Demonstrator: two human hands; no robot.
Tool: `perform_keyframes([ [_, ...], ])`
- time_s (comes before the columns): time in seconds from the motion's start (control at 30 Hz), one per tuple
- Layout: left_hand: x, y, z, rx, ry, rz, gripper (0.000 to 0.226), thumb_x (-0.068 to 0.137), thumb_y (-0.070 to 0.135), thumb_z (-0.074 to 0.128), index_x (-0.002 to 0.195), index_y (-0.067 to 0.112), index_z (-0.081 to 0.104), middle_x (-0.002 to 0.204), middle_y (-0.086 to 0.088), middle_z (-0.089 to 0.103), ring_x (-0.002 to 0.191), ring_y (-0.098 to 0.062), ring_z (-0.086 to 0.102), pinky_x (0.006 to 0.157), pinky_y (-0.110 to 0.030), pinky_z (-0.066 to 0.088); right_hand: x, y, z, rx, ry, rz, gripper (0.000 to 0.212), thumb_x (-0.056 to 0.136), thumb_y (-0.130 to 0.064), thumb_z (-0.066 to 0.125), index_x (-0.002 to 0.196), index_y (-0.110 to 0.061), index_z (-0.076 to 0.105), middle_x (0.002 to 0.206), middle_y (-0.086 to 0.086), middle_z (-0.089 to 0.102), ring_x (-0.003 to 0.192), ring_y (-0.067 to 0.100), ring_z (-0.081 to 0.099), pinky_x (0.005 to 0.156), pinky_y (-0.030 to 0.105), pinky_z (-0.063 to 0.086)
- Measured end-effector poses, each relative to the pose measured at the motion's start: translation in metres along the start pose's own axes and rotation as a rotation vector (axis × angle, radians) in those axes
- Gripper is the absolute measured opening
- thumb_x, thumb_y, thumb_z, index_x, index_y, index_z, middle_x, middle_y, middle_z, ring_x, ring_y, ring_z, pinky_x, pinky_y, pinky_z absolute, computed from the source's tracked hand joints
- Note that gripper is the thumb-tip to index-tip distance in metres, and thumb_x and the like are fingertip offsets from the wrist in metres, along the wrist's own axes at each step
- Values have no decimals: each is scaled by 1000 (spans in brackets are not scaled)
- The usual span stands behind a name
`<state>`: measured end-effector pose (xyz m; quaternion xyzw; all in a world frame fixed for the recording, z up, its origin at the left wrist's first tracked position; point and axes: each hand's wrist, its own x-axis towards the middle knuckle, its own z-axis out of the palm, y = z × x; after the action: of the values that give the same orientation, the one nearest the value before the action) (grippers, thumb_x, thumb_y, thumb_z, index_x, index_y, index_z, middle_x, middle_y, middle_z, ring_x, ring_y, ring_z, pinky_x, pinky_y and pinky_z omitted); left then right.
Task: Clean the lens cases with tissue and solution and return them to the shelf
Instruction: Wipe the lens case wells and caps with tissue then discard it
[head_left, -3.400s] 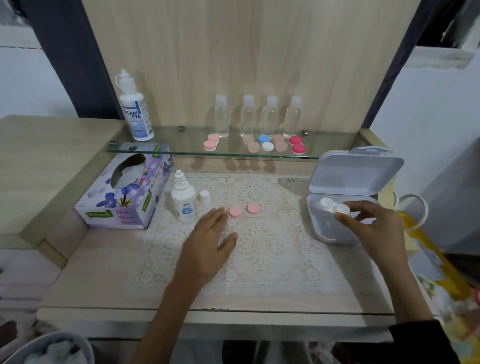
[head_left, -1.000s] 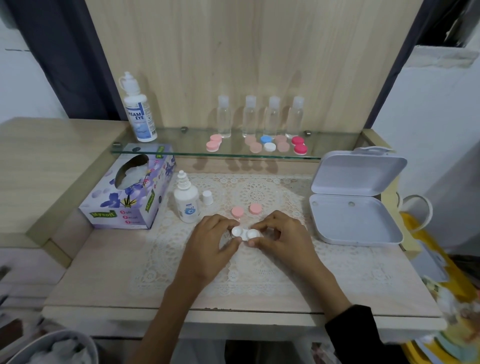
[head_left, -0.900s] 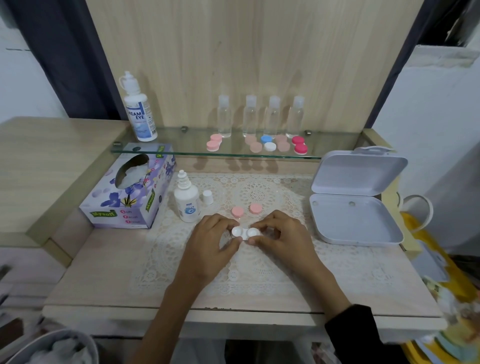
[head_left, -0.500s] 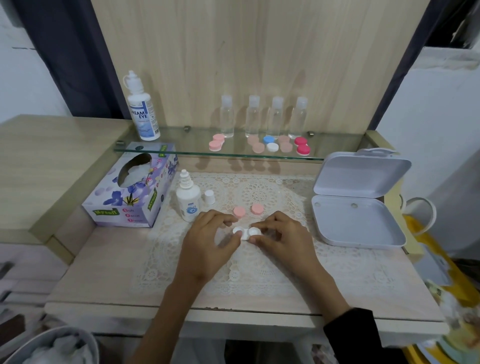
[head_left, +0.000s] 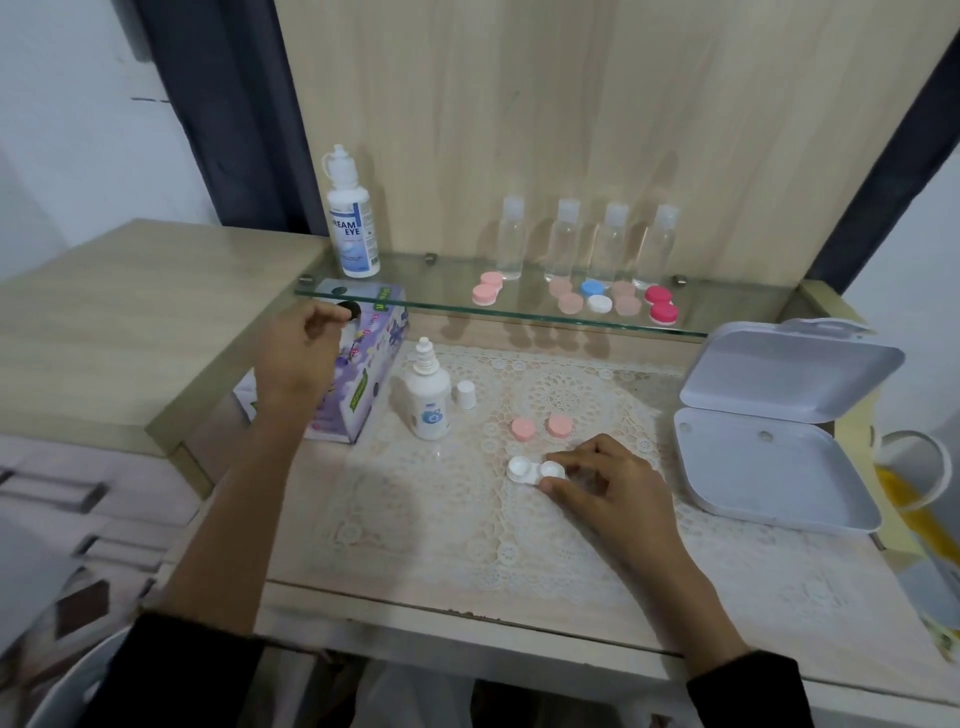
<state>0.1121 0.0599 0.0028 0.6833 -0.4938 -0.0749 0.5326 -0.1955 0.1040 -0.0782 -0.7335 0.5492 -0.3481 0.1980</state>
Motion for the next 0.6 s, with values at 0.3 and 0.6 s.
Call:
perform_keyframes([
  [0.3,73,-27,13,975,-508,175,16,87,16,58,89,11,72,89,-10,69,78,-23,61,73,-33,51,0,0,-1,27,-7,-1,23,77,-44,75,99,-39,74,87,-19,60,86,0,56,61,10,35],
  [0.6,73,-30,26,1117,-500,180,15,85,10,57,90,14,70,95,-11,67,88,-27,62,70,-32,48,0,1,-1,29,-13,-2,22,78,-42,75,99,-40,73,87,-19,59,86,1,56,61,12,34],
])
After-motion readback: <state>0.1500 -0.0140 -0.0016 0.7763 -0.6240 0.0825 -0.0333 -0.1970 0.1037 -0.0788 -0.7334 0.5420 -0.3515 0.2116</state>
